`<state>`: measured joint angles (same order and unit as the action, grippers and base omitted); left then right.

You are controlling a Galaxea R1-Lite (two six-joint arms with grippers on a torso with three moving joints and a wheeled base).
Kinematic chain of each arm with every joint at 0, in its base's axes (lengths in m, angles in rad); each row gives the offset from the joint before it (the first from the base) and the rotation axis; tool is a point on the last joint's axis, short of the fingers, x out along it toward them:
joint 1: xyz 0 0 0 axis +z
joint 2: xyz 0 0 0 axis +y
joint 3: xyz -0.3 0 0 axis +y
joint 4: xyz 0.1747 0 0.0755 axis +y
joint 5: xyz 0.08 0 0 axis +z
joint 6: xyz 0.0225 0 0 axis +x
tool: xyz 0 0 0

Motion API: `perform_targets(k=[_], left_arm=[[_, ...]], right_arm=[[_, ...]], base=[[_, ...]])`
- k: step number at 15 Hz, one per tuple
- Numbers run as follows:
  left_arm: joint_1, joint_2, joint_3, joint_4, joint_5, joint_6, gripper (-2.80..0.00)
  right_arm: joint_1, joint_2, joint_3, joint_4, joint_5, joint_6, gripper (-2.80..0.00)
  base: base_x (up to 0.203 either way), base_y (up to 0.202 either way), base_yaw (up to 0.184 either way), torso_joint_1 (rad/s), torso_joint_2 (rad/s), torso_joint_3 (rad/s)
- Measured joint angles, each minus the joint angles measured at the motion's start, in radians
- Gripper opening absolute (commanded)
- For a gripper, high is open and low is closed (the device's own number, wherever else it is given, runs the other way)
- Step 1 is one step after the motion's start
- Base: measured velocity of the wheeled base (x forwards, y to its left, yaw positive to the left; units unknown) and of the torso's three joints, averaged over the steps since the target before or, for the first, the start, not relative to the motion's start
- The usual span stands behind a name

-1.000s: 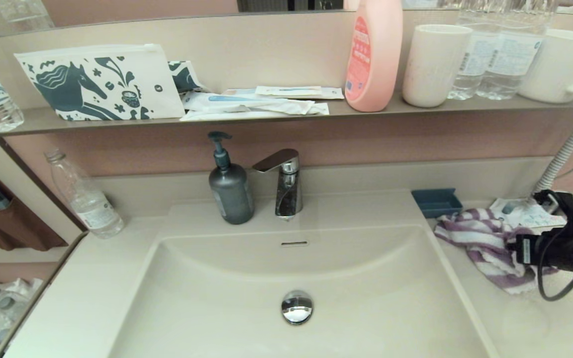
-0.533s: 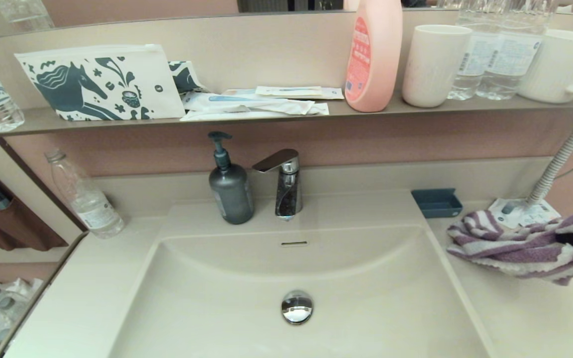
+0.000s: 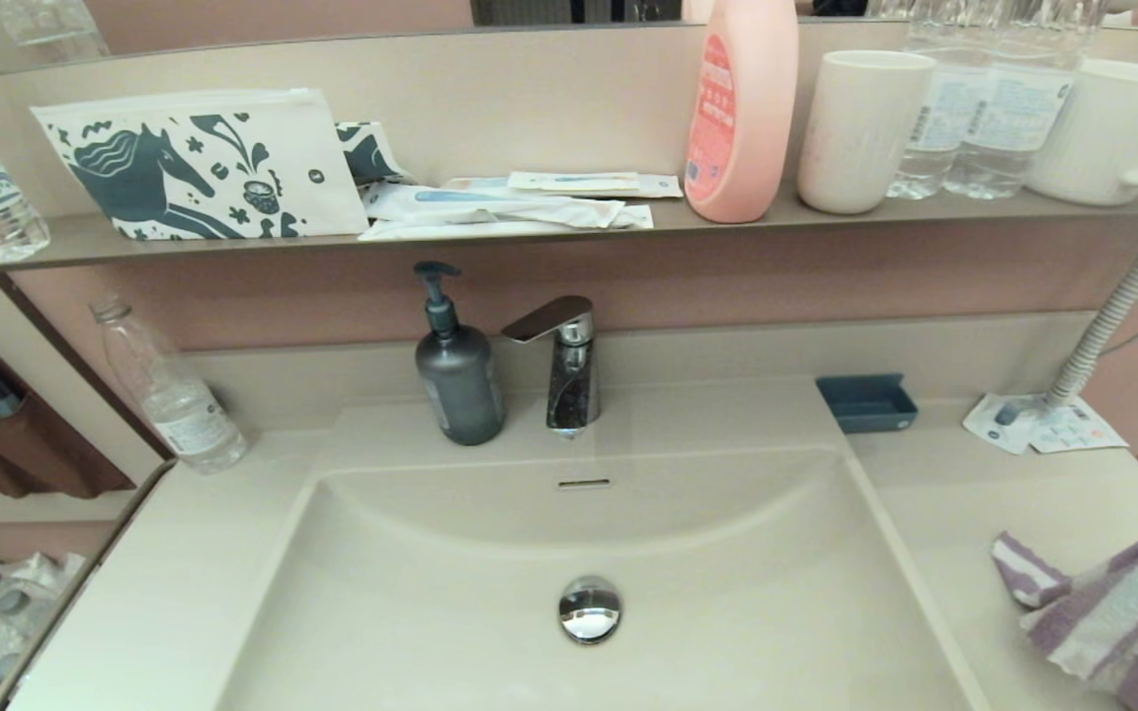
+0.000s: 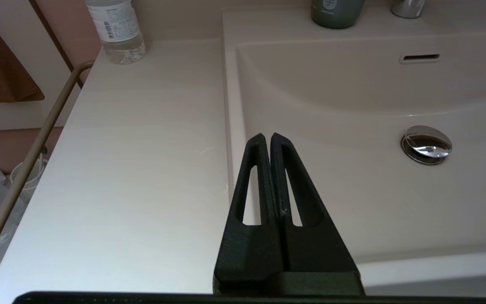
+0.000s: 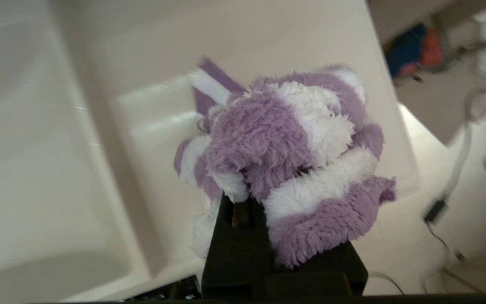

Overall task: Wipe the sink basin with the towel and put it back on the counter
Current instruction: Wipe the sink

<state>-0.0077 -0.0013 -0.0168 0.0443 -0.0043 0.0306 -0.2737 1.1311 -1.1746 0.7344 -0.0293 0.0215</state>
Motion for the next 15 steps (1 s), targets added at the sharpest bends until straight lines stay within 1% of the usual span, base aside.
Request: perform_targets(k=[3,5,8,10,13,15], left_arm=[[0.0,0.0,0.0,0.0,0.0,0.0,-2.8],[0.0,0.0,0.0,0.0,0.0,0.0,-2.8],[0.0,0.0,0.0,0.0,0.0,0.0,-2.8],[0.0,0.0,0.0,0.0,0.0,0.0,-2.8],[0.0,0.0,0.0,0.0,0.0,0.0,-2.8],[0.0,0.0,0.0,0.0,0.0,0.0,-2.8]], right_arm=[[-0.068,0.034,0.08,0.007,-0.103,-0.015,-2.8],[-0.112,0.063,0.129,0.001,-0.129,-0.021,-2.8],[-0.138,0.116,0.164,-0.013,-0.233,-0.02,-2.8],[-0.142,0.16,0.18,-0.078,-0.247,-0.015,-2.8],[-0.143,0.228,0.218,-0.235,-0.245,-0.005,-2.8],[-0.138,0.263,0.229,-0.284,-0.234,-0.006,-2.8]], base=[[0.0,0.0,0.0,0.0,0.0,0.0],[0.0,0.0,0.0,0.0,0.0,0.0],[0.0,0.0,0.0,0.0,0.0,0.0],[0.0,0.0,0.0,0.0,0.0,0.0],[0.0,0.0,0.0,0.0,0.0,0.0],[0.0,0.0,0.0,0.0,0.0,0.0]])
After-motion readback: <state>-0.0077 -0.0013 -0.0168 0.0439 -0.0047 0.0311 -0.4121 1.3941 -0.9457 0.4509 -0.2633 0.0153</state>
